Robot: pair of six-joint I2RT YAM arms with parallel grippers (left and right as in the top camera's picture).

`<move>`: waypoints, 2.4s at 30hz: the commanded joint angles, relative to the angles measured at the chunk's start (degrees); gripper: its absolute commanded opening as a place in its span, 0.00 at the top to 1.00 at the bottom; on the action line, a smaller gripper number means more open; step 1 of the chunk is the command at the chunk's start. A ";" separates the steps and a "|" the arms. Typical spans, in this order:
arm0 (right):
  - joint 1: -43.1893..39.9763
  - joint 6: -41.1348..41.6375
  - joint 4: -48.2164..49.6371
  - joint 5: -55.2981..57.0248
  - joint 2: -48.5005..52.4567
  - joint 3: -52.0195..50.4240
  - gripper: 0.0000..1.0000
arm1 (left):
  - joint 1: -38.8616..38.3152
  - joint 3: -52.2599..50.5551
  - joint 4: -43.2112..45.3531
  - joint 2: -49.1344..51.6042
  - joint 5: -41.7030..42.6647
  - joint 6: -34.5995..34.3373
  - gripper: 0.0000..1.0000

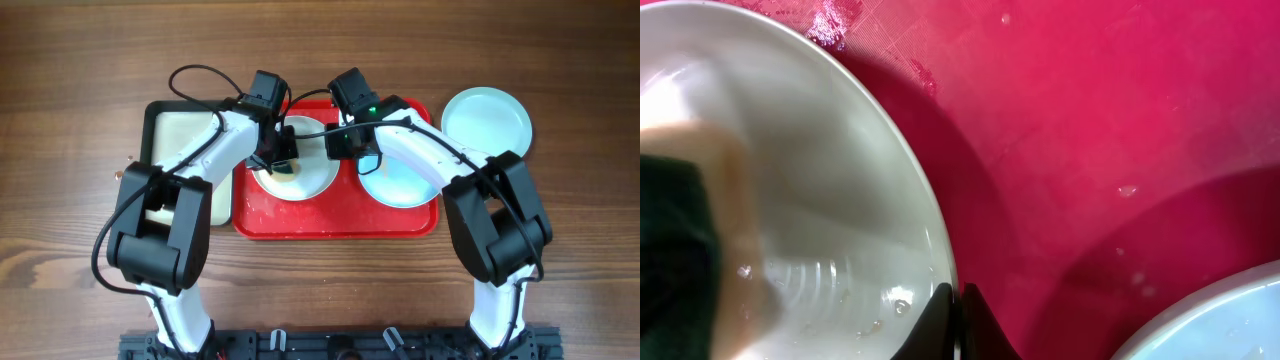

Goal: Clean dirty plates on tray and stack at the side
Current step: 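Scrub the white plate with the sponge in the left gripper, then return the sponge to the water tray with the left gripper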

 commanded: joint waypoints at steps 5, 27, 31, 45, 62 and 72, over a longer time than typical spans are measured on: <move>0.59 0.55 0.24 -3.76 0.81 -0.17 0.96 | -0.52 -0.96 2.69 2.34 16.92 1.88 0.96; 0.59 0.35 0.24 -3.74 0.81 -0.17 0.96 | 1.84 -4.68 -1.73 -7.80 -8.66 1.86 0.96; 0.59 0.33 0.24 -3.76 0.81 -0.17 0.96 | 1.81 -5.35 -0.96 -3.78 -8.61 1.81 0.96; 0.59 0.33 0.42 -3.78 0.81 -0.17 0.96 | -2.23 -5.88 10.84 0.79 9.73 1.64 0.95; 0.59 0.20 0.63 -3.76 0.81 -0.17 0.91 | 5.29 -5.86 3.76 -22.05 -2.14 3.39 0.96; 0.59 0.22 0.63 -3.72 0.81 -0.24 0.70 | 22.95 -6.78 -12.46 -26.10 -6.97 9.51 0.96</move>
